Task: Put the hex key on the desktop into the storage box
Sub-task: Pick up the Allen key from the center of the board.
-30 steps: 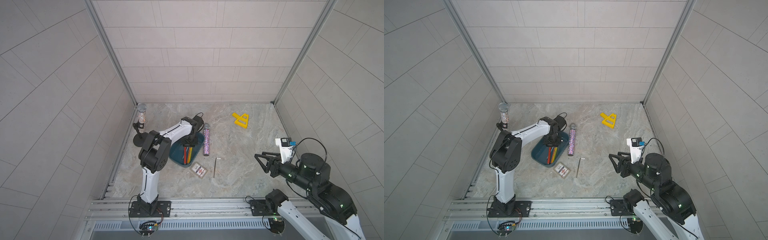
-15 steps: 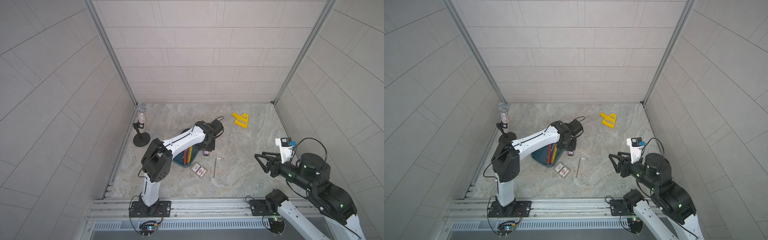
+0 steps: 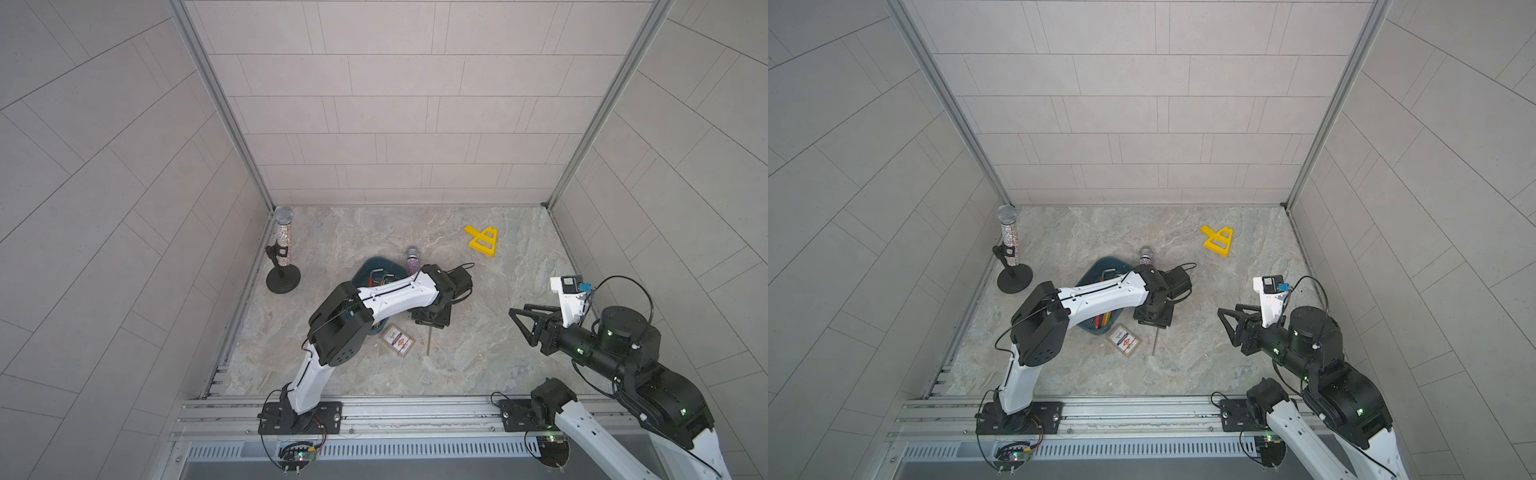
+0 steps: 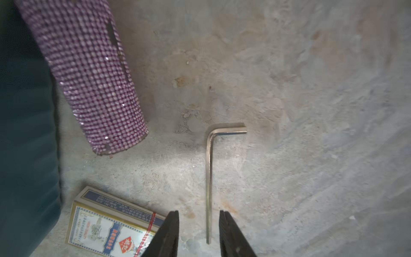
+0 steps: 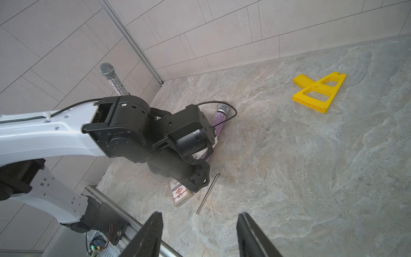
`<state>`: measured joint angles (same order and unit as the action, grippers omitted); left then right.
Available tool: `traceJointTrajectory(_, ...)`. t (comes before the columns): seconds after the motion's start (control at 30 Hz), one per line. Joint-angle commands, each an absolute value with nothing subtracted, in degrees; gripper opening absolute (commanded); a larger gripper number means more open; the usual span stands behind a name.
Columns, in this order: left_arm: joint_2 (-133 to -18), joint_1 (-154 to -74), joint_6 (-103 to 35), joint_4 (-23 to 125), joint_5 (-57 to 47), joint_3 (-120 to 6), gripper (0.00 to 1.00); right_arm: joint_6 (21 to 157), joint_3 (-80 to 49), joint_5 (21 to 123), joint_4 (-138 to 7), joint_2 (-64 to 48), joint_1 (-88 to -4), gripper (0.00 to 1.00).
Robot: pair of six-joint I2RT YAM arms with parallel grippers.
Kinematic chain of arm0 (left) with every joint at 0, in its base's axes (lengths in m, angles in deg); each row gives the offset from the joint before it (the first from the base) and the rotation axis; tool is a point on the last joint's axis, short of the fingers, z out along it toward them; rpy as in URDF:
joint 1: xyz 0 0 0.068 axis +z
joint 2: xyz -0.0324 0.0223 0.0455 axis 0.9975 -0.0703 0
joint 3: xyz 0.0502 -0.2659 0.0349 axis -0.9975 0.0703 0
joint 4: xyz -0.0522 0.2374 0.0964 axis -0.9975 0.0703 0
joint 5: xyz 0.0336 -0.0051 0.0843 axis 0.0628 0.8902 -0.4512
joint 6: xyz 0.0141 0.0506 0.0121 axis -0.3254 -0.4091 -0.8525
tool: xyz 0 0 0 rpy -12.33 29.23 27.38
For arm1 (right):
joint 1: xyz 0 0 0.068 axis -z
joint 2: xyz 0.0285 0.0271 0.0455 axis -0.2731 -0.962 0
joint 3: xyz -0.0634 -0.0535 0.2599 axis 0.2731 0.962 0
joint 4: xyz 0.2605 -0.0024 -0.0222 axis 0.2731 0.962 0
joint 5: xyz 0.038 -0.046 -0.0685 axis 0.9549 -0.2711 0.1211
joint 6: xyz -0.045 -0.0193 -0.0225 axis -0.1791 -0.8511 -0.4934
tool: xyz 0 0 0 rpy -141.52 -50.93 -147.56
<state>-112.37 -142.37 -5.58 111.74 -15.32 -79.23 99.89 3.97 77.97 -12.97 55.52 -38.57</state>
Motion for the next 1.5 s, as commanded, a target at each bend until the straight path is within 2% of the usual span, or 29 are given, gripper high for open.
traceJointTrajectory(0.0, -113.55, -142.65, -4.91, 112.41, -16.53, -80.56, 0.39, 99.2, 2.98, 77.84, -12.38, 55.91, -38.7, 0.58)
traceJointTrajectory(0.37, -115.1, -142.92, -2.81, 107.4, -12.57, -76.52, 0.39, 99.32, 3.28, 77.58, -12.56, 55.91, -38.7, 0.58)
traceJointTrajectory(0.73, -118.09, -143.05, -3.46, 108.81, -11.09, -77.67, 0.38, 99.68, 3.78, 77.18, -12.64, 56.32, -38.7, 0.58)
traceJointTrajectory(0.83, -118.48, -143.15, -3.59, 108.8, -11.36, -77.65, 0.34, 99.63, 3.83, 77.2, -12.73, 56.32, -38.7, 0.58)
traceJointTrajectory(0.93, -118.99, -143.18, -3.85, 108.9, -11.76, -78.01, 0.23, 99.6, 3.85, 77.13, -12.73, 56.28, -38.66, 0.58)
traceJointTrajectory(1.03, -119.45, -143.19, -3.94, 108.97, -11.84, -78.36, 0.16, 99.62, 3.87, 77.0, -12.73, 56.37, -38.68, 0.59)
traceJointTrajectory(1.37, -119.39, -143.22, -3.83, 108.37, -11.51, -79.14, 0.0, 99.64, 3.87, 76.98, -12.74, 56.25, -38.7, 0.59)
traceJointTrajectory(1.47, -118.89, -143.28, -3.84, 108.49, -11.56, -79.63, 0.0, 99.55, 4.0, 76.97, -12.73, 56.26, -38.66, 0.58)
